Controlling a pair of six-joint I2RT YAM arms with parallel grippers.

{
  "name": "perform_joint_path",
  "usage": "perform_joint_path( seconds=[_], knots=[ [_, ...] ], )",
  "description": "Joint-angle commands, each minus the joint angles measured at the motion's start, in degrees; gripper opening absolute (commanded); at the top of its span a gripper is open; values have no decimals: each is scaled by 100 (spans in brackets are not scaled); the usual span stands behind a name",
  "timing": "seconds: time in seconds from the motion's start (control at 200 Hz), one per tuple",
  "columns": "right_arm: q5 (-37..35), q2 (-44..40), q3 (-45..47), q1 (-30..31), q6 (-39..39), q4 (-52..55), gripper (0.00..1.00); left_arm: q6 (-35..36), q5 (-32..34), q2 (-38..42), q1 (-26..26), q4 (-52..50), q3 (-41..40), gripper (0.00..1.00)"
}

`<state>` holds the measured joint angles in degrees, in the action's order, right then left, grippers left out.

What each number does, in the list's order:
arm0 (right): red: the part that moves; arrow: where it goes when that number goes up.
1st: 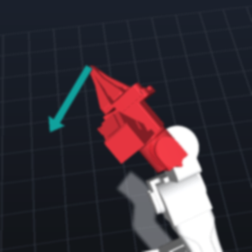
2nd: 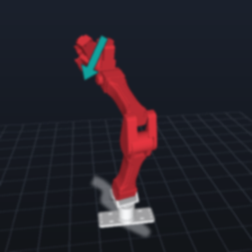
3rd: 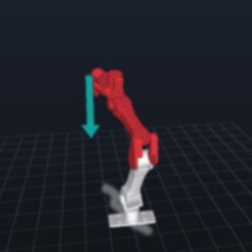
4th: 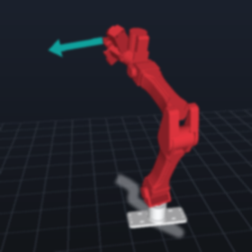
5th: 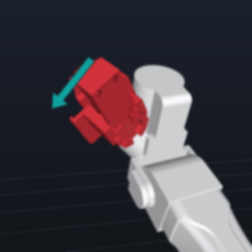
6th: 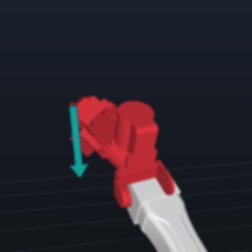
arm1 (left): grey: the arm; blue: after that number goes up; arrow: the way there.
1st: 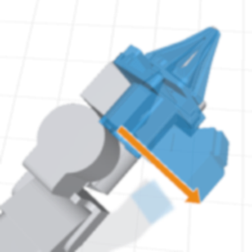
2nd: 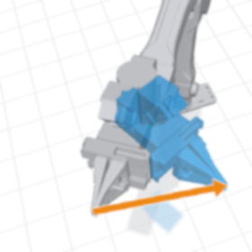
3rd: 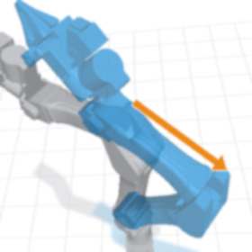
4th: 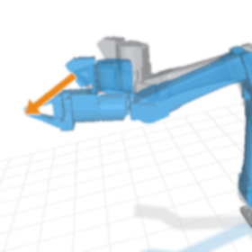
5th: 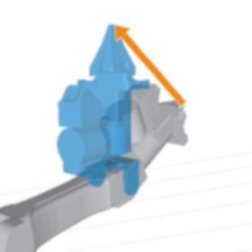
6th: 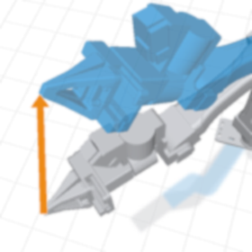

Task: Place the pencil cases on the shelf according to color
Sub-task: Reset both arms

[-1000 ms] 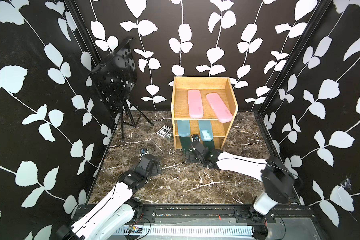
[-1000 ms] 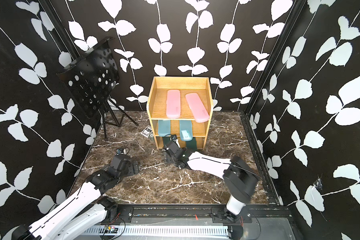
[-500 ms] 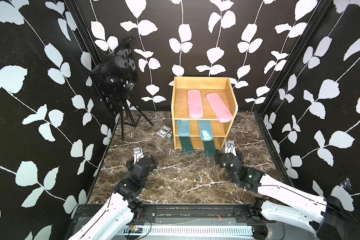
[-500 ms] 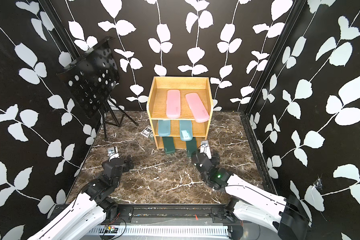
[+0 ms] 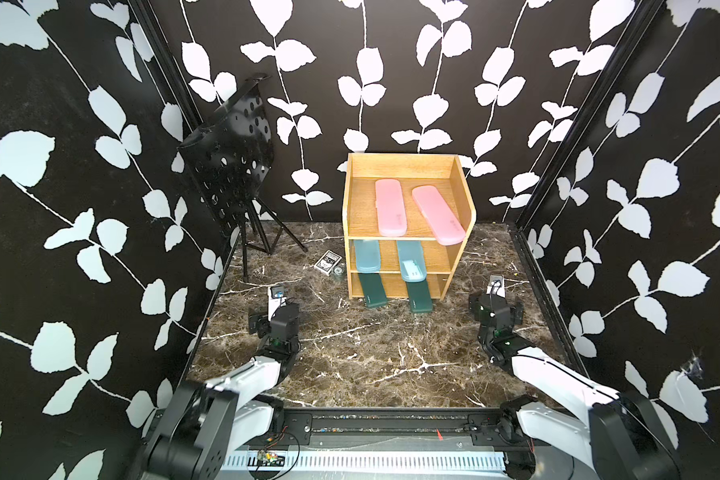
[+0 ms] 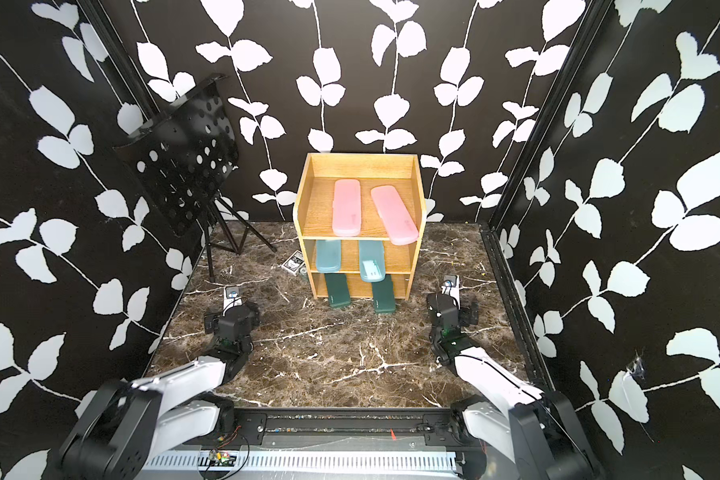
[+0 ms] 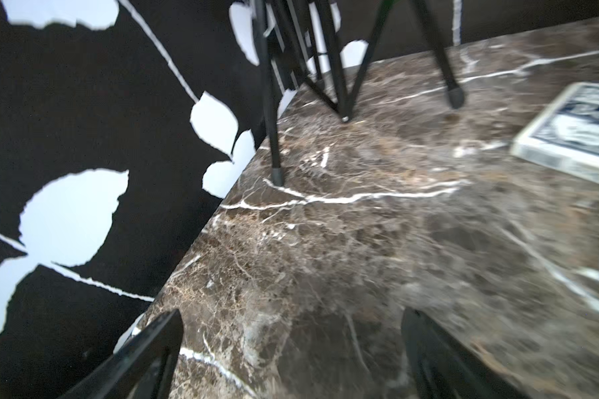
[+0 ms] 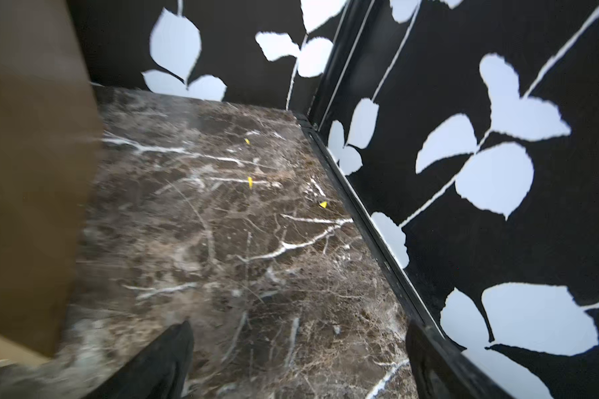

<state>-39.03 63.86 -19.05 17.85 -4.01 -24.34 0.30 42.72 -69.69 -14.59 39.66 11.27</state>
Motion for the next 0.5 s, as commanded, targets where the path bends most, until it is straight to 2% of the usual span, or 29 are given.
perform_joint_path(
  seconds=[0.0,0.055,0.1,0.15,0.21,0.24,0.295,0.36,0.405,0.435,0.495],
  knots=[
    [456,322,300,-167,192,-1734,99,384,-544,-542,133,2084,-38,99],
    [635,680,518,-190,429,-2488,99,551,-848,-648,160,2156,-3,99],
    [504,1013,544,-228,551,-2892,99,668,-1051,-874,202,2451,7,99],
    [303,1186,399,-235,690,-2841,99,691,-1070,-1371,235,2976,5,99],
    [648,1306,383,-462,750,-3011,99,1047,-1216,-1986,253,3788,99,99],
    [808,1408,409,-596,691,-3165,99,1069,-1363,-1907,206,3595,131,99],
    [1072,1663,547,-875,476,-3649,100,943,-1747,-1525,220,2633,216,98],
    [1560,2205,598,-1189,331,-4297,100,941,-1966,-1799,373,2673,417,99],
    [1753,2379,488,-1221,348,-4111,99,772,-2261,-1917,535,2320,567,99],
    [1743,2477,357,-1235,358,-4021,99,773,-2203,-2062,571,2295,719,99],
    [1969,2336,-111,-1318,261,-2831,99,707,-2348,-1988,642,1695,939,99]
  ],
)
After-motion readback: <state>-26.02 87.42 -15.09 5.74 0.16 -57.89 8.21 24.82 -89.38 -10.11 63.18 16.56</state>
